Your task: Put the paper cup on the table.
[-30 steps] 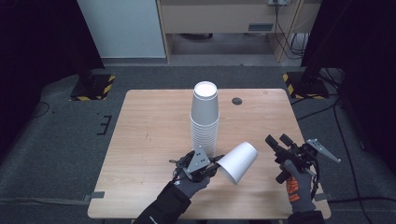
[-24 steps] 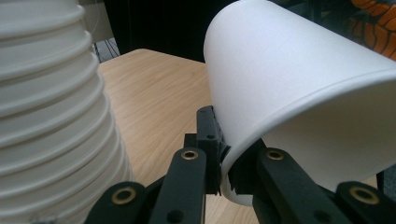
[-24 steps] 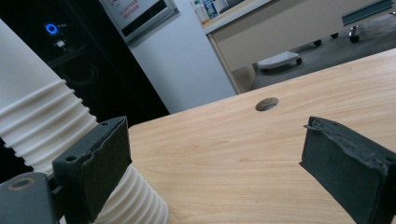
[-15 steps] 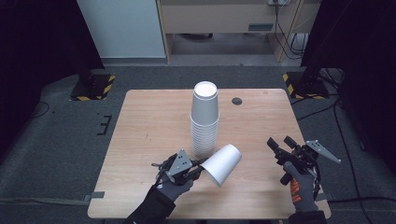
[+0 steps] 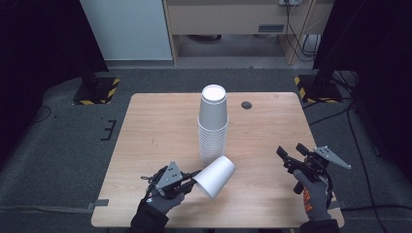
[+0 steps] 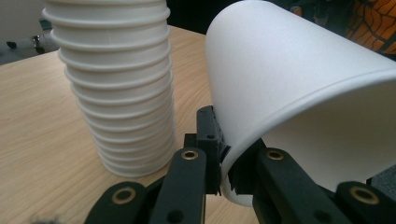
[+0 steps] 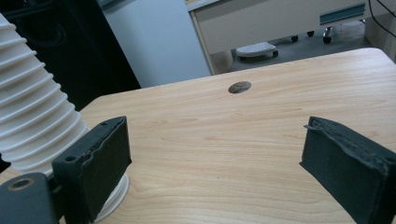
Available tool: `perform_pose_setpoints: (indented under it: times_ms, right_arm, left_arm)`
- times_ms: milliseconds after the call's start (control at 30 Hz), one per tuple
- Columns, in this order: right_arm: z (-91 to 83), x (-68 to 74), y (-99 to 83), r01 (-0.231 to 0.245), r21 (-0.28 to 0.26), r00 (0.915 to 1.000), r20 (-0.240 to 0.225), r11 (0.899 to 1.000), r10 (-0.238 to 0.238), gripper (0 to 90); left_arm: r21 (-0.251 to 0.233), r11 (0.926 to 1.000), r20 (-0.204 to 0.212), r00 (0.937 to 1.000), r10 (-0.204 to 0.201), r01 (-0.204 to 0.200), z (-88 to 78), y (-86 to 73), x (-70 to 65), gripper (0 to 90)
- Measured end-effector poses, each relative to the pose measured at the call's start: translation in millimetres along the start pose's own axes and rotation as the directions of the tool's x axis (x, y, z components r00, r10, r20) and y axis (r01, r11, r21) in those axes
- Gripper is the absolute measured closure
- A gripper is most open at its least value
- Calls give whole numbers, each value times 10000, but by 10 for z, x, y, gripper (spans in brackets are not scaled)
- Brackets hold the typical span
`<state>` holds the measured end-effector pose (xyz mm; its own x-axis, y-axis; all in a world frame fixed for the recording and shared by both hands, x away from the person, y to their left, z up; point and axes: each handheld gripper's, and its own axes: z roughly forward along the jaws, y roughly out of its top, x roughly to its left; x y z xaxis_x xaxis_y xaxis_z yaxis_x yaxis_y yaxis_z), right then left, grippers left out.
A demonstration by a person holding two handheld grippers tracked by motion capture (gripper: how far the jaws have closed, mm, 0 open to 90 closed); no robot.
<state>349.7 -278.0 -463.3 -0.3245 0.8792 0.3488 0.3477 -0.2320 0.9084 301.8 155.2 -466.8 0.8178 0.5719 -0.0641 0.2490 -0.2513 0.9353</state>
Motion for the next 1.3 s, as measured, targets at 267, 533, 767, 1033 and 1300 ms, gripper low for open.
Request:
perform_pose_setpoints:
  times_ms: [267,533,767,1033,1300]
  right_arm:
    - [12,-42,-58,474,341,9980,393,9983,-487,83]
    - [47,-40,-105,1072,794,9917,621,9911,-1122,86]
    - [50,-49,-133,1248,1009,9881,773,9870,-1329,87]
    - [51,-52,-159,1423,1206,9845,852,9824,-1531,87]
    - [54,-56,-156,1435,1210,9829,981,9822,-1557,86]
  left_arm:
    - [37,9998,-378,9991,-197,198,-253,-92,80,841]
    - [122,9987,-911,9946,-491,504,-434,-187,173,841]
    - [202,9961,-1789,9805,-810,860,-629,-257,254,842]
    - [156,9899,-2717,9533,-1317,1412,-735,-298,377,842]
    - [80,9783,-3682,9102,-1895,2069,-898,-340,543,841]
